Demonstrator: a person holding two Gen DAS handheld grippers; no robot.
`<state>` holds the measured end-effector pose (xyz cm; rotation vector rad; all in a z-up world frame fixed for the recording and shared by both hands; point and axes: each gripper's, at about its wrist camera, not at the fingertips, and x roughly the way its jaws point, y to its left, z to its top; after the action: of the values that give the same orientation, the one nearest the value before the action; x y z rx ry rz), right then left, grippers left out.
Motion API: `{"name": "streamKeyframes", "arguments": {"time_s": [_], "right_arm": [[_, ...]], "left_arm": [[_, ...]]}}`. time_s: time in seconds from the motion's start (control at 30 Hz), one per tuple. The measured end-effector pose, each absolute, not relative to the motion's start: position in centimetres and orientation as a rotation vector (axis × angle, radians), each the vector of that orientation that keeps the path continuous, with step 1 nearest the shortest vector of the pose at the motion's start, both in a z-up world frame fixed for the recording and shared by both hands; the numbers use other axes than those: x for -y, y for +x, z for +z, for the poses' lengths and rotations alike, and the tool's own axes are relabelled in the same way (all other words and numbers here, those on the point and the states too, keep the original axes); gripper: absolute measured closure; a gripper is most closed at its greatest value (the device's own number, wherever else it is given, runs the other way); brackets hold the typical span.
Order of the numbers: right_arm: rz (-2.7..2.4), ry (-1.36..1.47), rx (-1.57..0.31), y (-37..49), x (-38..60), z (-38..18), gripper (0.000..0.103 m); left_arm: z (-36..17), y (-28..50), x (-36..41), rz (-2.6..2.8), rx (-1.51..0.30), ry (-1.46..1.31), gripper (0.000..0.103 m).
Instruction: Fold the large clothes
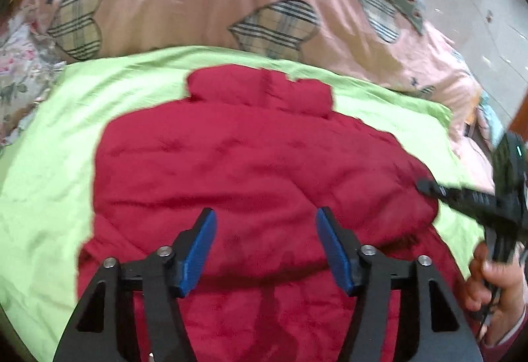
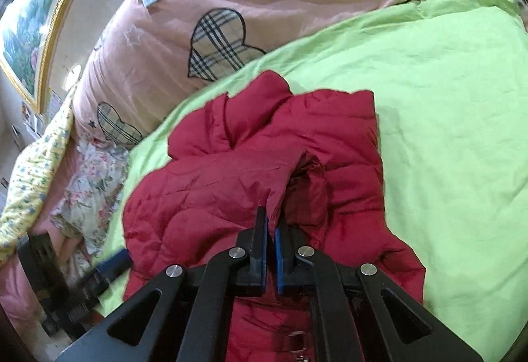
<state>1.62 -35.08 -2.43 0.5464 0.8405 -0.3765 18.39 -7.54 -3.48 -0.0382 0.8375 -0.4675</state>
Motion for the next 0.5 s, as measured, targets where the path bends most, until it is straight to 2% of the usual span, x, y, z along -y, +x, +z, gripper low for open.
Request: {"name": "streamKeyframes", "arguments": {"time_s": [0.13, 0.3, 0.33, 0.4, 0.5], "right_arm": [[-0.379, 0.536, -0.887, 1.8, 34.9, -3.9, 0.1], [-0.399, 0.505, -0.918, 1.9, 34.8, -5.0, 0.099], [-0.401, 0.509, -0.918, 1.8, 34.8, -4.8, 0.099], [-0.415, 0.505, -0.908, 1.6, 34.5, -4.1, 0.092], [-0.456, 0.431, -0.837, 0.9, 33.1, -1.6, 0.091]], "left_arm": [[-4.3, 20.7, 7.1, -0.419, -0.861, -0.031, 0.043], [-7.9, 23.4, 8.3, -0.398, -0.949, 0.0, 0.043], [-8.4, 23.8, 8.6, -0.392, -0.956, 0.008, 0.043], [-9.3, 24.1, 9.2, -0.378, -0.965, 0.029, 0.042], [-9.6, 24.3, 9.9, -0.367, -0.963, 0.045, 0.042]]}}
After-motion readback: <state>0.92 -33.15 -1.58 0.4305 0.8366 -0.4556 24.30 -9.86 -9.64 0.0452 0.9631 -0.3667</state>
